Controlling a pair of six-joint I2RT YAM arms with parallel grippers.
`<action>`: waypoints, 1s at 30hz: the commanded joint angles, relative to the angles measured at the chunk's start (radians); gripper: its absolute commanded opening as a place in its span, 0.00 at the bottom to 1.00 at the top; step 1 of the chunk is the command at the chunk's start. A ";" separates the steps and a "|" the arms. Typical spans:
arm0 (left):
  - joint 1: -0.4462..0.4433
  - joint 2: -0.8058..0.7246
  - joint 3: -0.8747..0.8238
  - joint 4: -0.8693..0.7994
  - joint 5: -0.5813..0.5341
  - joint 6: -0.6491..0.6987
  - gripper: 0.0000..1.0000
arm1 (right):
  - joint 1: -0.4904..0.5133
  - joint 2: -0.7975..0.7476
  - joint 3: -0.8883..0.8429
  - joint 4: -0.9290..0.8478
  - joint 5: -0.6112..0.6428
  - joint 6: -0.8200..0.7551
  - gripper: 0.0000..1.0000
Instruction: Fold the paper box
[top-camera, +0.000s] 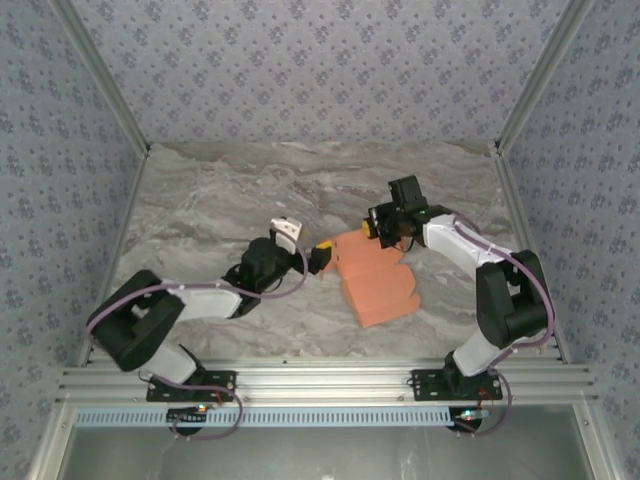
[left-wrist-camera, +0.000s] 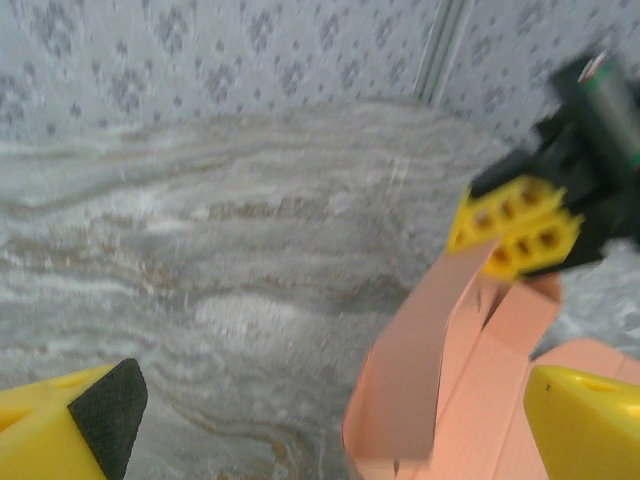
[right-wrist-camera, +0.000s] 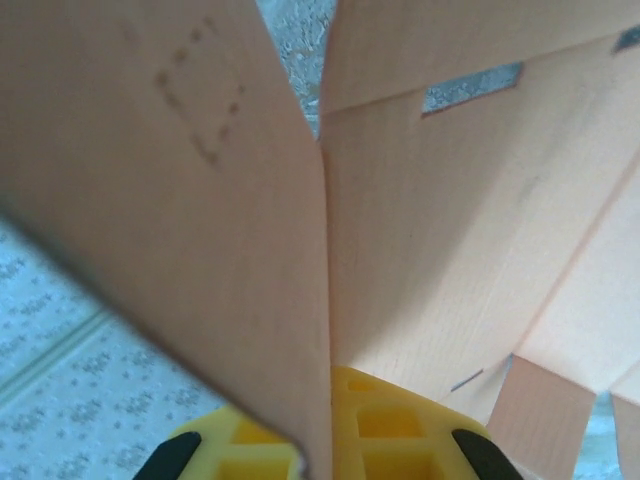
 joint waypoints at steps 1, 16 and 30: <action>0.052 -0.104 -0.022 -0.080 0.131 0.013 0.99 | 0.002 0.000 -0.048 0.117 -0.042 -0.071 0.04; 0.150 -0.070 -0.019 -0.248 0.188 -0.056 0.97 | -0.003 0.057 -0.228 0.696 -0.182 -0.130 0.03; 0.197 -0.103 0.010 -0.271 0.247 -0.014 0.98 | 0.011 0.098 -0.215 0.720 -0.244 -0.187 0.03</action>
